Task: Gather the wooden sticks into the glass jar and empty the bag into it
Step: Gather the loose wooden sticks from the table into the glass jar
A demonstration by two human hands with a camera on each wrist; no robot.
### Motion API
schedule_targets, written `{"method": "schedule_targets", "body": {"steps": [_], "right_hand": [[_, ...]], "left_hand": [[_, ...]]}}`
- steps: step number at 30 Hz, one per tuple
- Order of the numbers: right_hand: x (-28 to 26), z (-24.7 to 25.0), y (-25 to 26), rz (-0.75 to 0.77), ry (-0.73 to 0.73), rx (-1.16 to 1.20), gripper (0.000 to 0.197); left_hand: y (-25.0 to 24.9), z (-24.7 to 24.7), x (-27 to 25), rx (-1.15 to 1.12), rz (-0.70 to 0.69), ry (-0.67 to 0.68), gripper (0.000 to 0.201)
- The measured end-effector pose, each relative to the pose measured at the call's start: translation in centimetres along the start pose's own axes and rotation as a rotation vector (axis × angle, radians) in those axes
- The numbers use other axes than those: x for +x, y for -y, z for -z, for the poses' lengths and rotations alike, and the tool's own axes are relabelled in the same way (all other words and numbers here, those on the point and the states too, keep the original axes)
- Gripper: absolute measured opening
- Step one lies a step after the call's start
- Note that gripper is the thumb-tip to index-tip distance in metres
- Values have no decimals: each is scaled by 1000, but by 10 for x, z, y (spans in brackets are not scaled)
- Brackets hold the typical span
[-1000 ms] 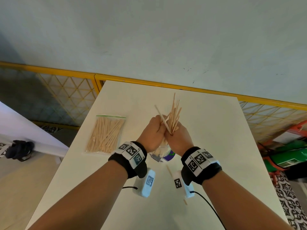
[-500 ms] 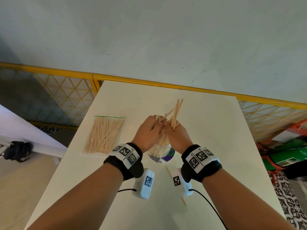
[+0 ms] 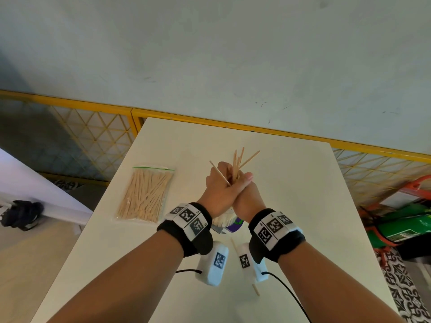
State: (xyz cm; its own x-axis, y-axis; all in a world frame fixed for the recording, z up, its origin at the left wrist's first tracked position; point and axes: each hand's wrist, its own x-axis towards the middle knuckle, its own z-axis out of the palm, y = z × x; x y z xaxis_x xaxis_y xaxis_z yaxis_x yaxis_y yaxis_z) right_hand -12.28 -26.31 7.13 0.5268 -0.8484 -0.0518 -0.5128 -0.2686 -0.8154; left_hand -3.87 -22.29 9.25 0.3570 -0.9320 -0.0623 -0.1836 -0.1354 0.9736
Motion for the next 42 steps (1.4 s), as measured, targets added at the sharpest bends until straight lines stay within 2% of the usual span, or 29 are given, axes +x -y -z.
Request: {"method": "schedule_targets", "body": {"steps": [2,5,7,10,13,16,19,22,25,27,30,33,36,38,40,42], "right_hand": [[-1,3,1,4,8,-38,22],[-7,10,-1,64,23,-41,45],[-9,12,-1,62,4,-99,38],[-18,18,-2,-21,-51,92,41],[-40,33,-5,-52,-120,211,41],[-77,46,-30,-124,-143,96,24],[-118,39,-69,-266,-31,-107,19],[-142,14,-95,-336,128,-296,30],[-145,-11,-104,-310,145,-363,36],[-140,-19,-100,-297,104,-389,31],[-131,-23,-94,-299,144,-530,25],[-127,-22,-95,-342,138,-552,26],[-128,-18,-90,-370,221,-591,24],[-131,-8,-83,-347,232,-527,14],[-127,9,-69,-303,172,-348,3],[-117,28,-51,-232,62,-199,8]], "left_hand": [[4,-1,4,-69,42,-14,42],[7,3,7,-111,117,50,31],[7,7,8,-123,135,59,30],[6,13,11,-131,121,-20,39],[7,13,11,-171,28,-16,34],[13,7,15,-84,-88,28,26],[22,-1,15,29,-163,29,32],[27,-7,7,173,-263,-35,26],[26,-9,0,188,-336,-114,30],[24,-8,-1,171,-347,-139,39],[22,-3,-3,166,-408,-156,50],[24,8,-3,226,-480,-205,56],[33,19,-5,350,-484,-216,38],[41,22,-5,498,-446,-213,23],[46,24,-4,560,-350,-127,34],[49,27,-3,561,-323,-26,52]]}}
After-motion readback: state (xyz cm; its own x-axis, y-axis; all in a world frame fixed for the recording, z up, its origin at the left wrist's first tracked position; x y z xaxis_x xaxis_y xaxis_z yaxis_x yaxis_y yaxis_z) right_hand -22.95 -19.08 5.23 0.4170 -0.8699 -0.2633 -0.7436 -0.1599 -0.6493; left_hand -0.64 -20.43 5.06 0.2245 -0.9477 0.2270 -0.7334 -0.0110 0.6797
